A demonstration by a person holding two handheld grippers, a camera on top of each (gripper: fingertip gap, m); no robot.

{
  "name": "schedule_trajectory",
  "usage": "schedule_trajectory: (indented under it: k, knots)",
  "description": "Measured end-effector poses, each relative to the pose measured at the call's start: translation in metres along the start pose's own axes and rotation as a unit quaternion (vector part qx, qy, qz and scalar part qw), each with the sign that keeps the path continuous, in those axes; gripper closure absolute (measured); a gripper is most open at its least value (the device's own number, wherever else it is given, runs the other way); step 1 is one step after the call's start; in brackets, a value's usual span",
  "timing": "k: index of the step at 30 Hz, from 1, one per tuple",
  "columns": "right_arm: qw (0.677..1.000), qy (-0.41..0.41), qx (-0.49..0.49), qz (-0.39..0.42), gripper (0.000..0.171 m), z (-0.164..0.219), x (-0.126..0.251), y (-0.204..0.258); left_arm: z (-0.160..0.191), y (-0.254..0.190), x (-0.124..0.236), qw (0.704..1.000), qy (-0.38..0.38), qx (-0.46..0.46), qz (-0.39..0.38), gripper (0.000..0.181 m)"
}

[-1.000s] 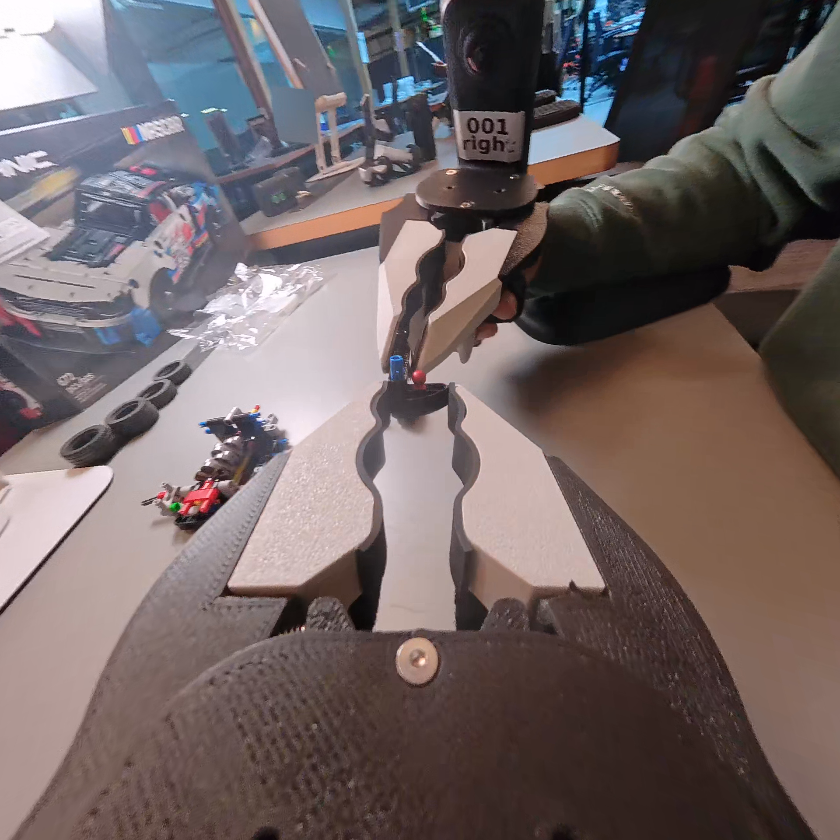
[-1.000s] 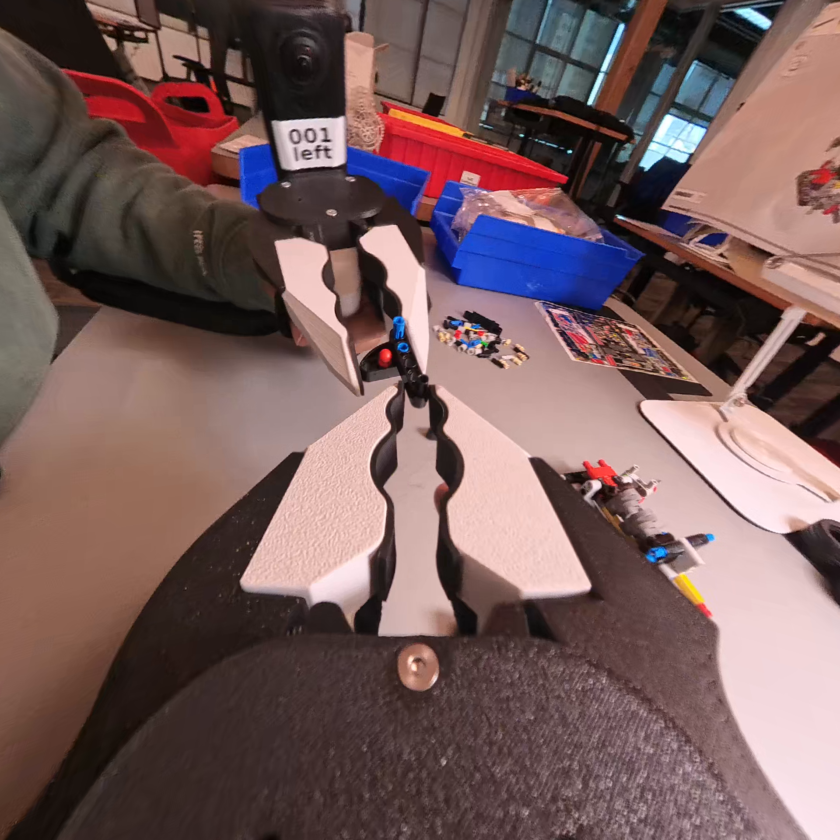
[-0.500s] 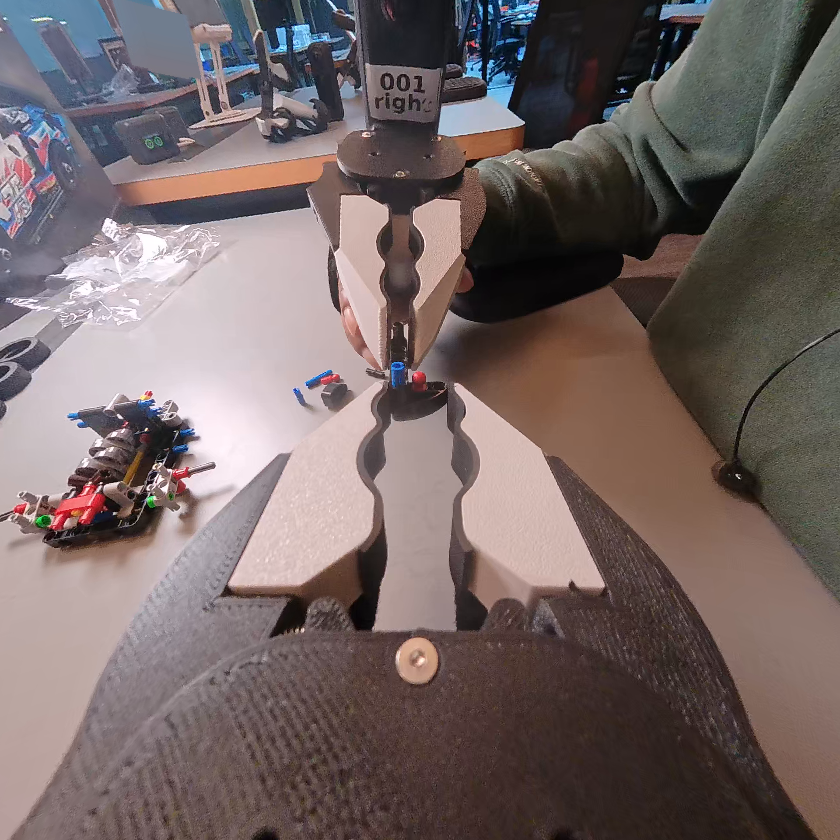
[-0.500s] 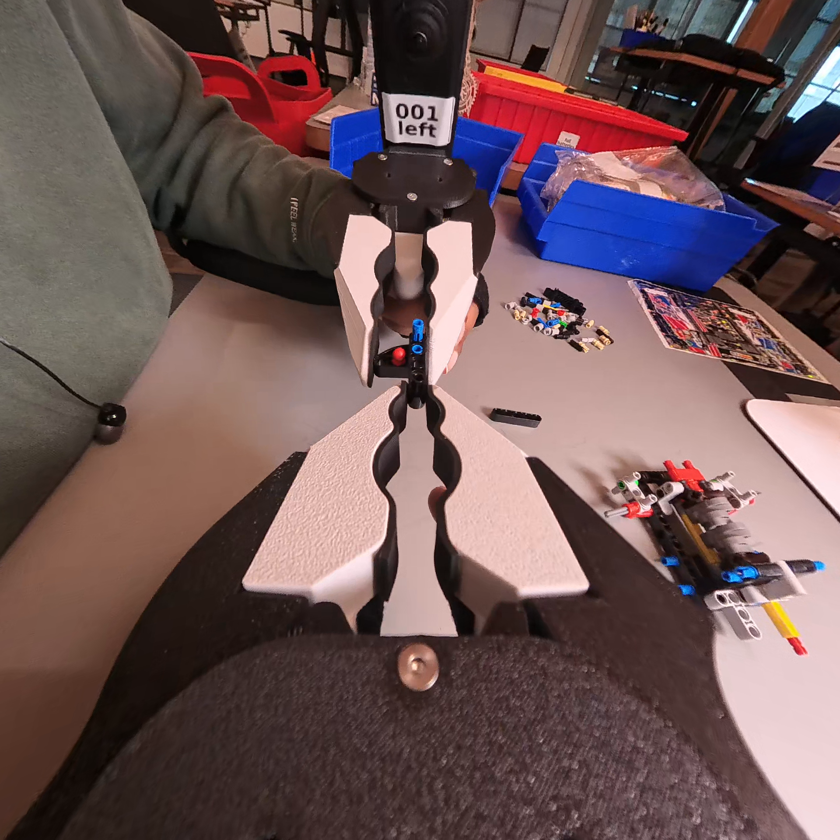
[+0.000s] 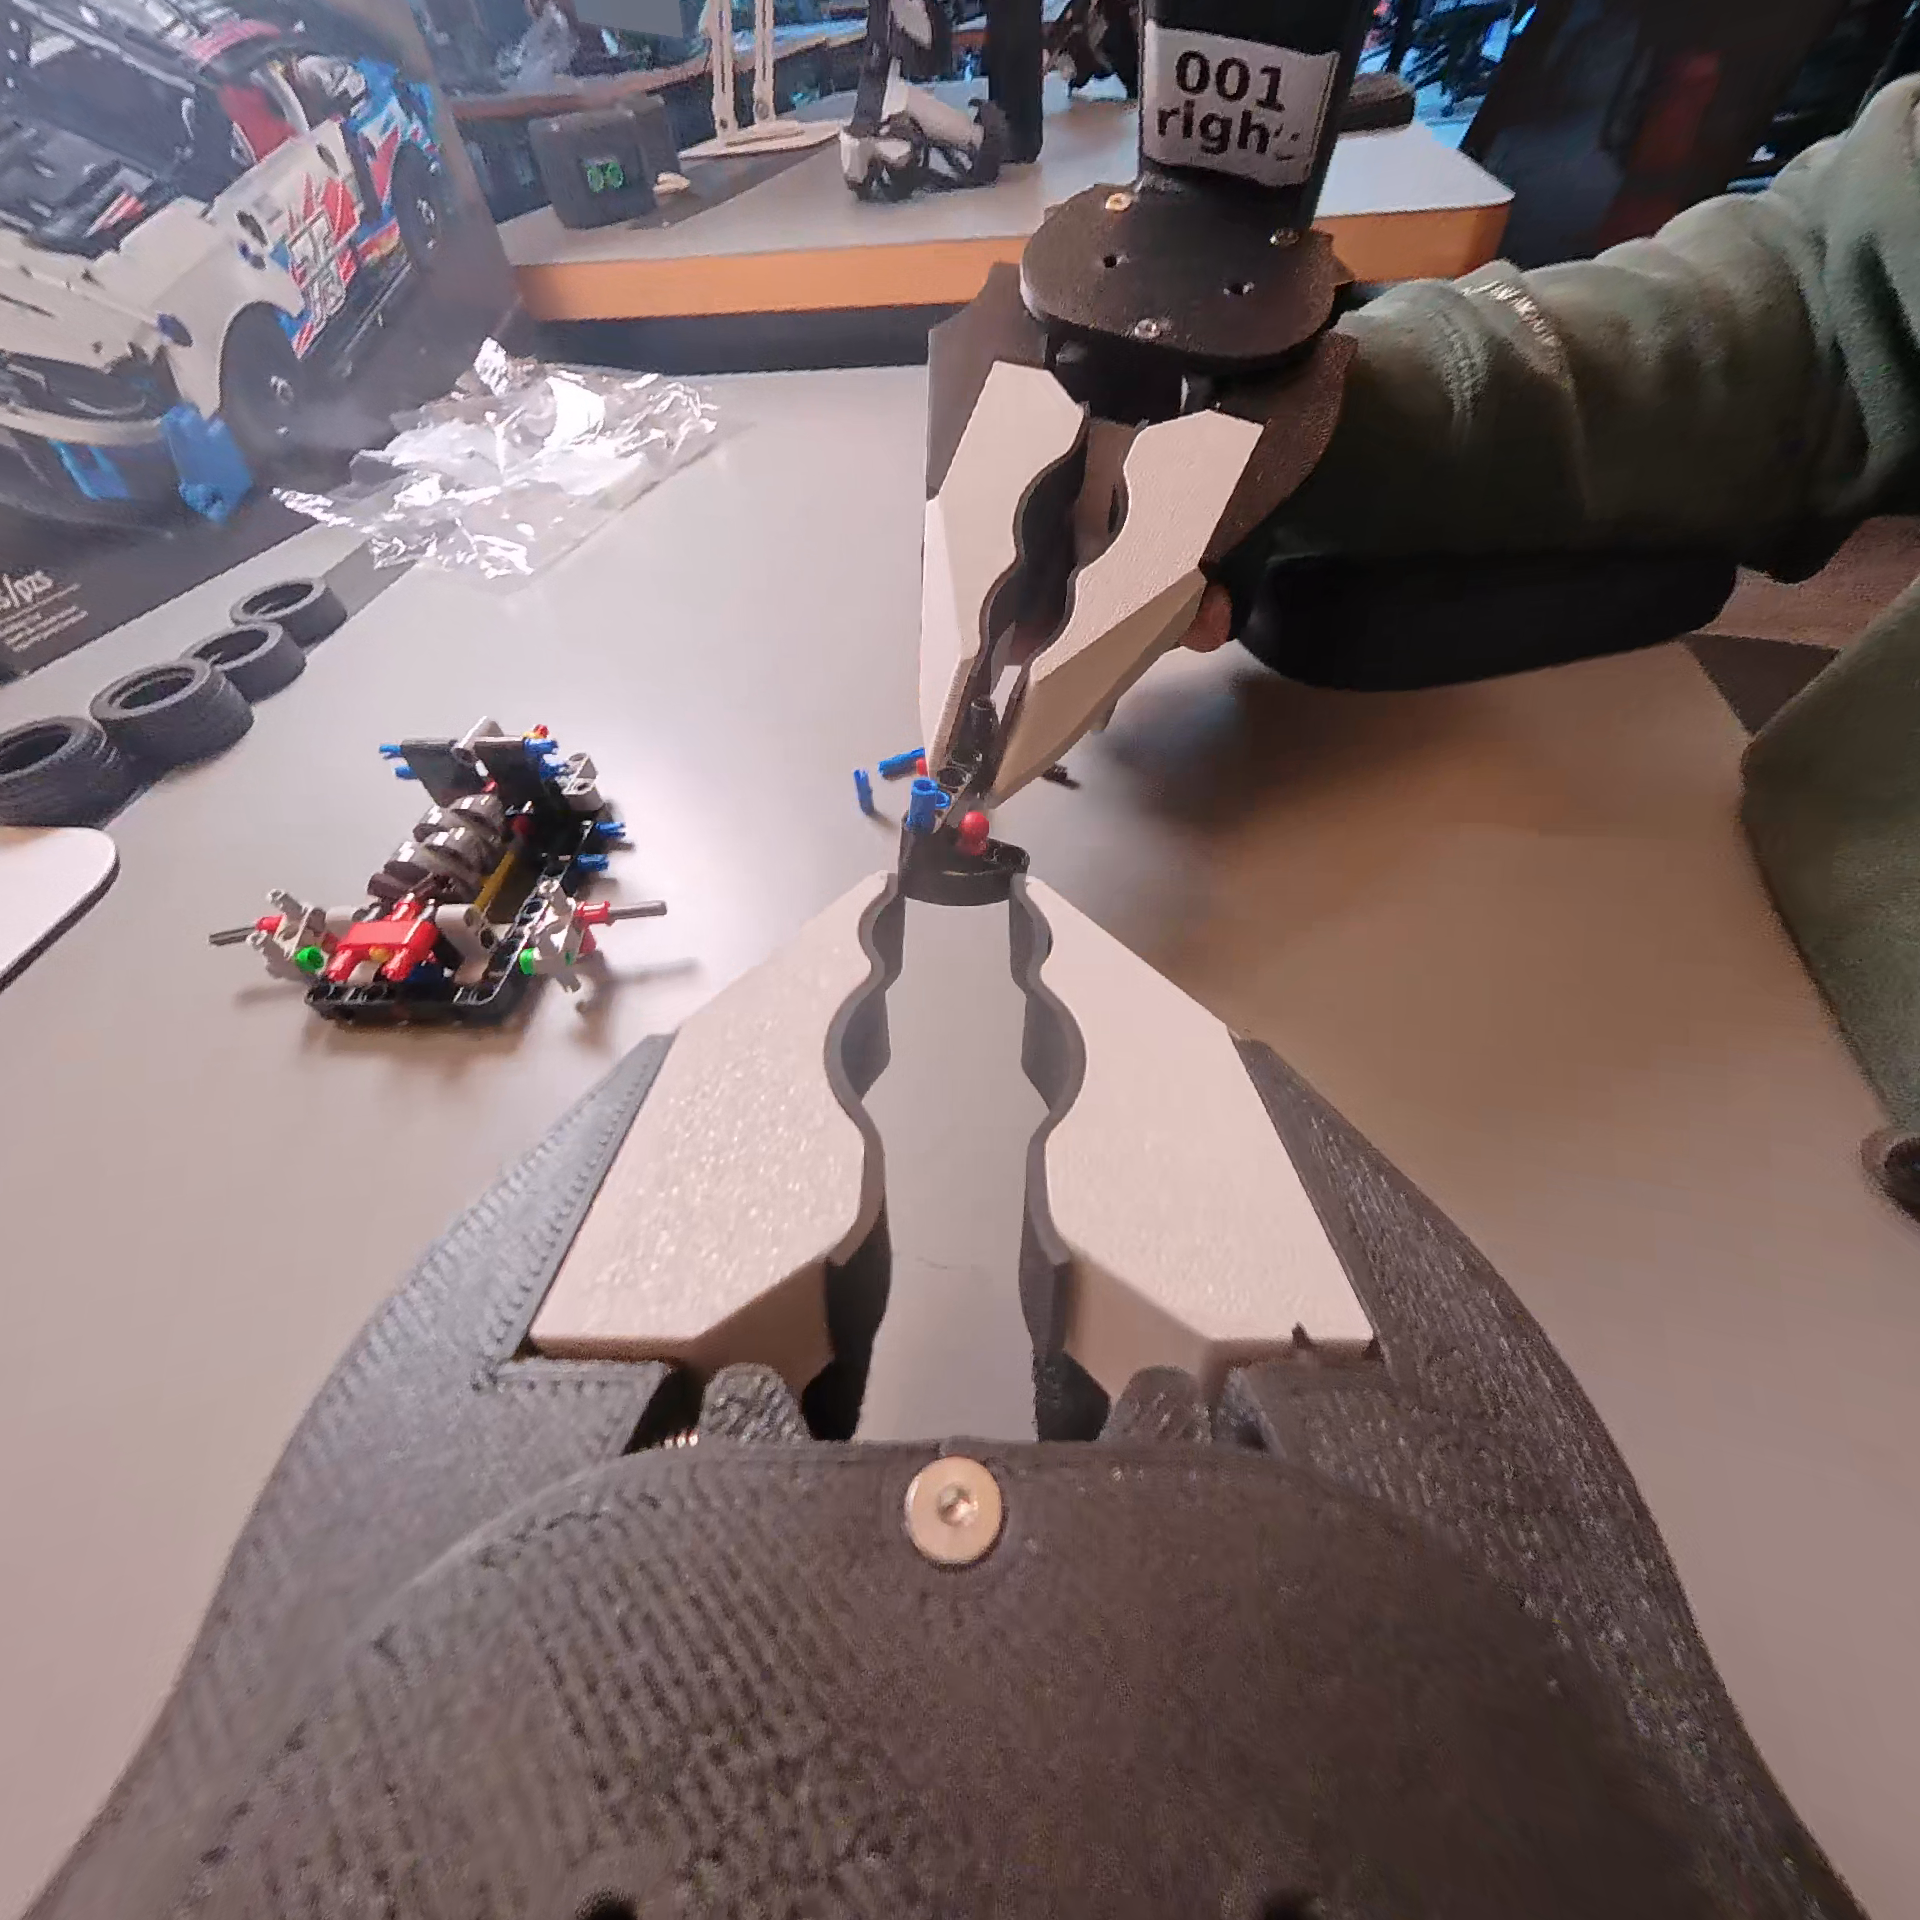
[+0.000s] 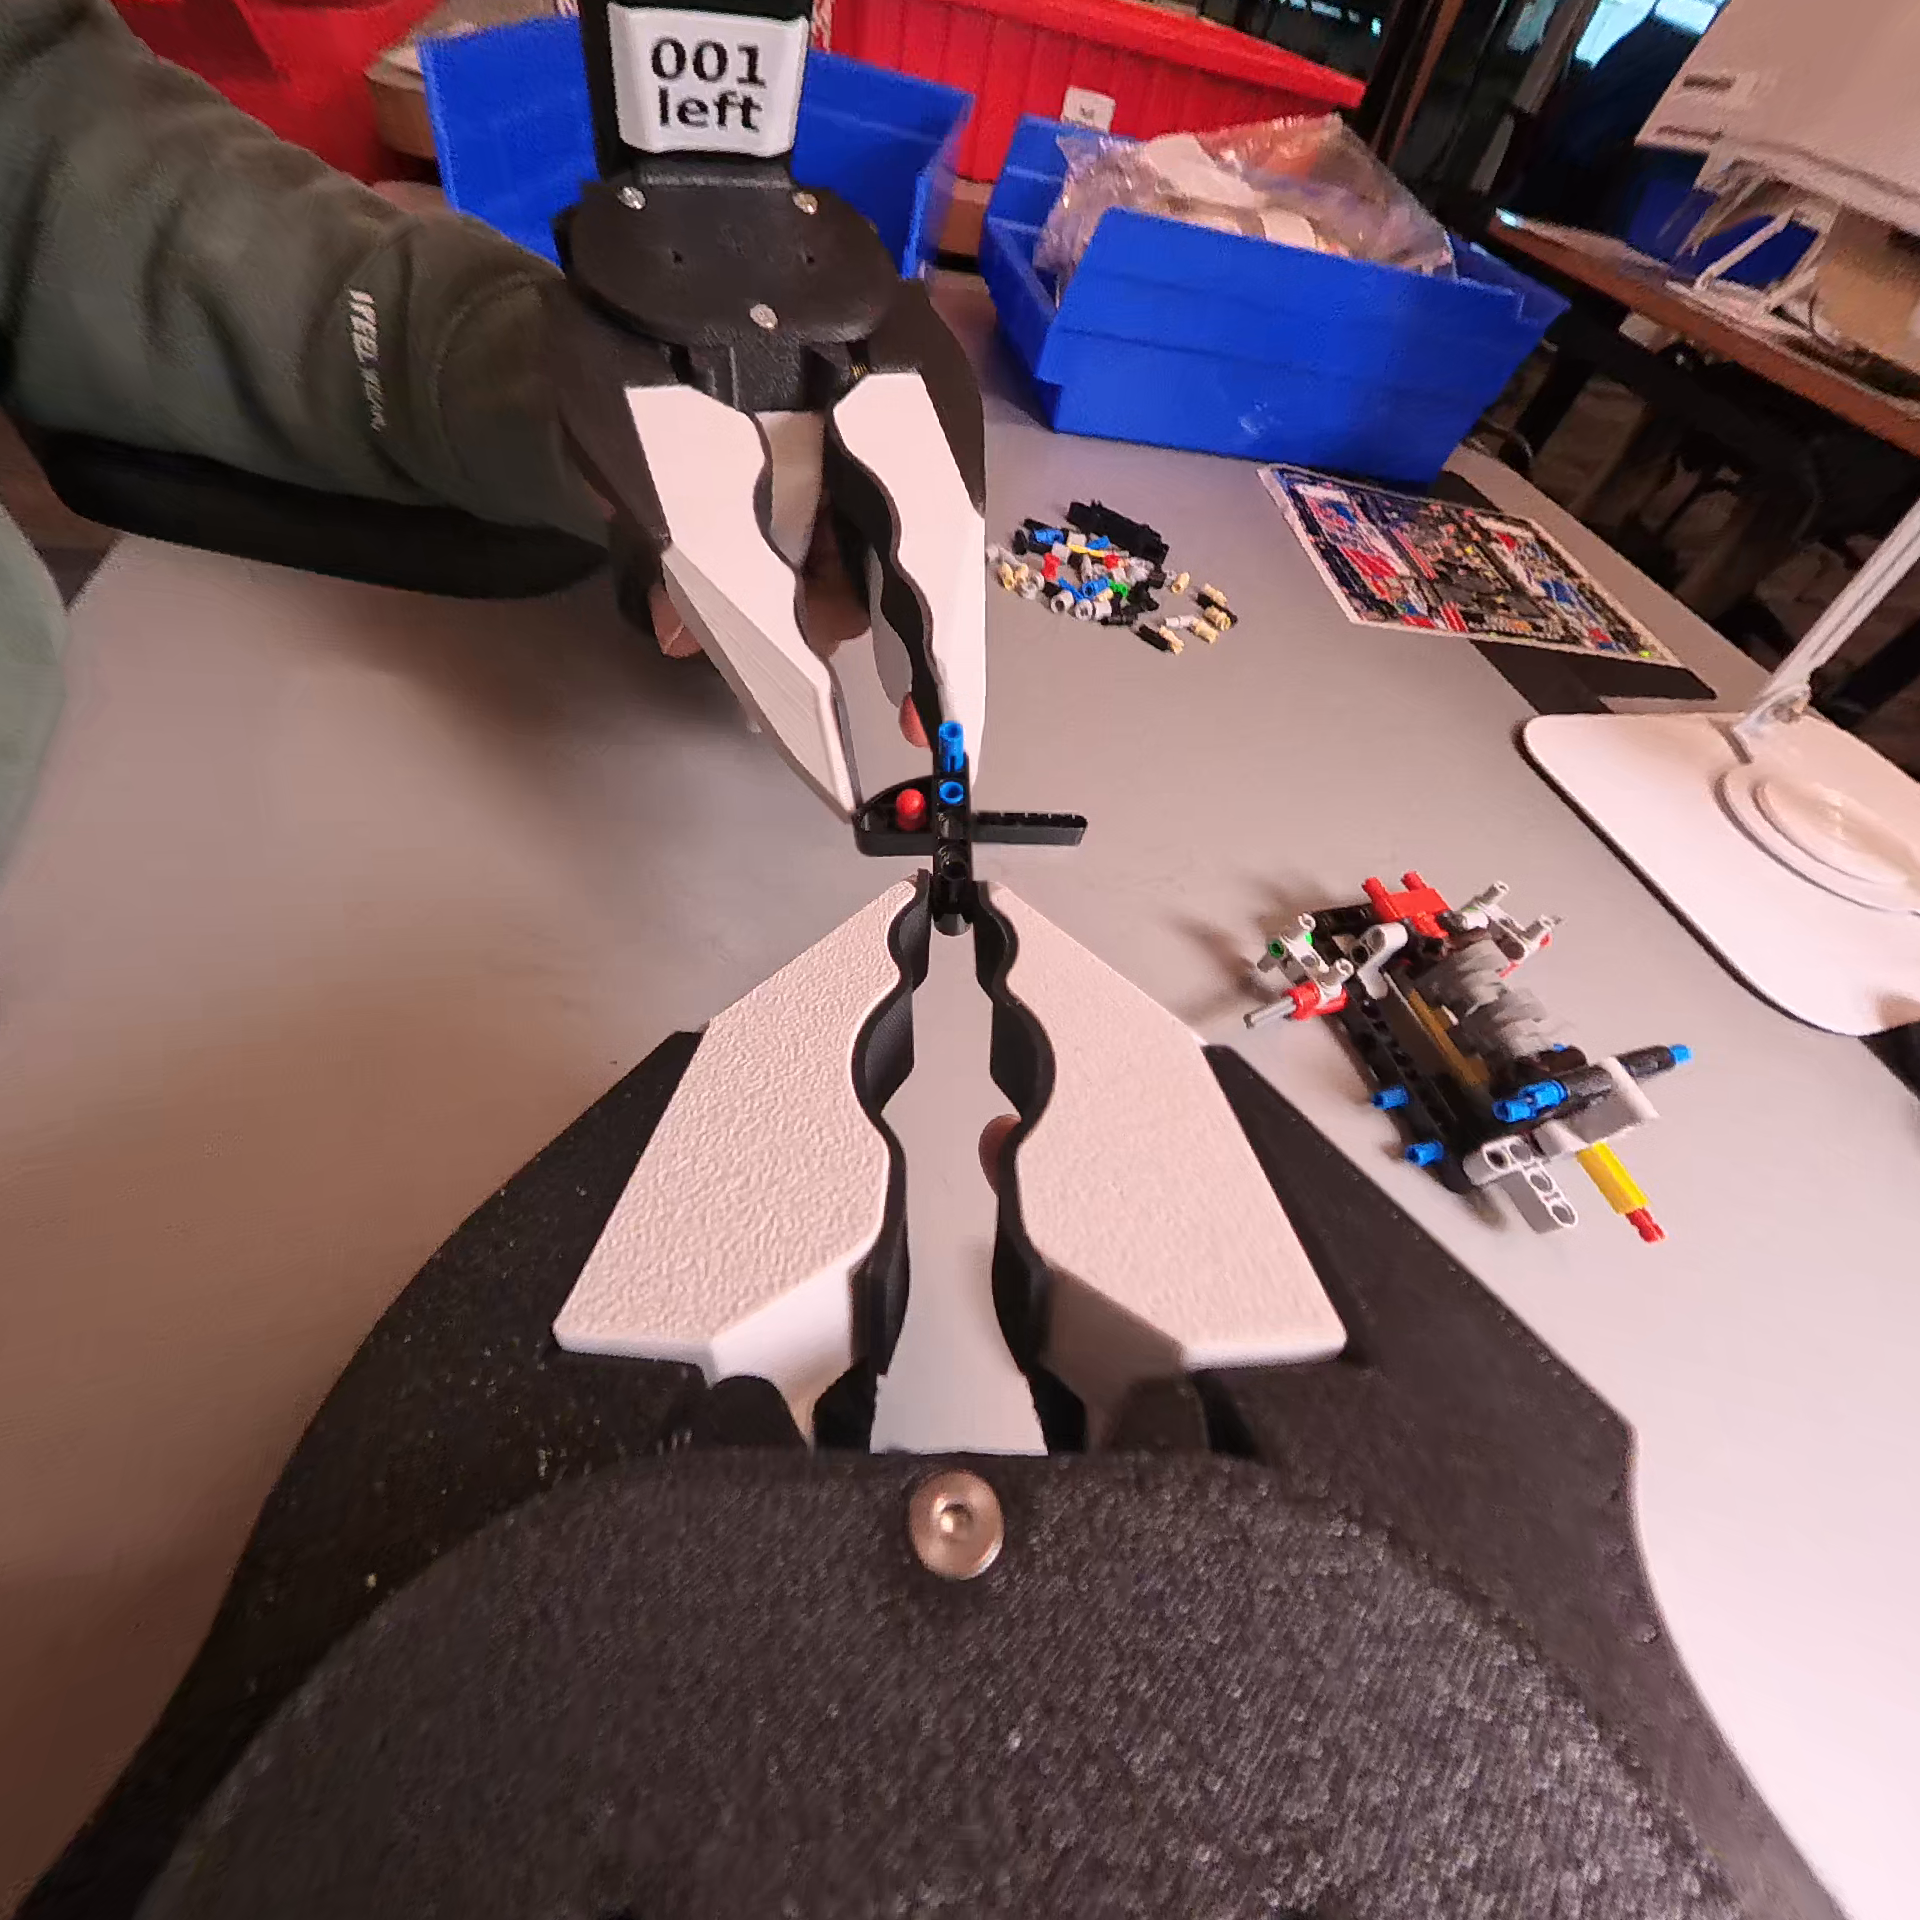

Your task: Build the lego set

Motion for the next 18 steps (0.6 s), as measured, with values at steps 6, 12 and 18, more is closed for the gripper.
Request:
schedule_trajectory:
  k: [6,12,18]
  knots:
    - [0.999,0.038,0.004,0.001,0.166,0.012,-0.007,0.003,0.009,0.000,-0.006,1.000,0.022,0.007,0.006,0.158]
    - [0.998,0.059,-0.007,0.022,0.166,0.016,-0.012,0.000,0.015,0.006,-0.008,0.999,0.045,0.014,-0.017,0.158]
    - [0.998,0.065,-0.001,0.021,0.166,0.020,-0.015,0.001,0.020,0.007,-0.009,0.998,0.065,0.020,-0.015,0.159]
Point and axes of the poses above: each gripper's, where its closed fingertips meet, x back along the fingers, z out of its underside, y = z × x across the jaws, the point moved 2 cm from there along x, back along the fingers, and after that the axes turned 5 degrees about z, right-handed, at the moved point
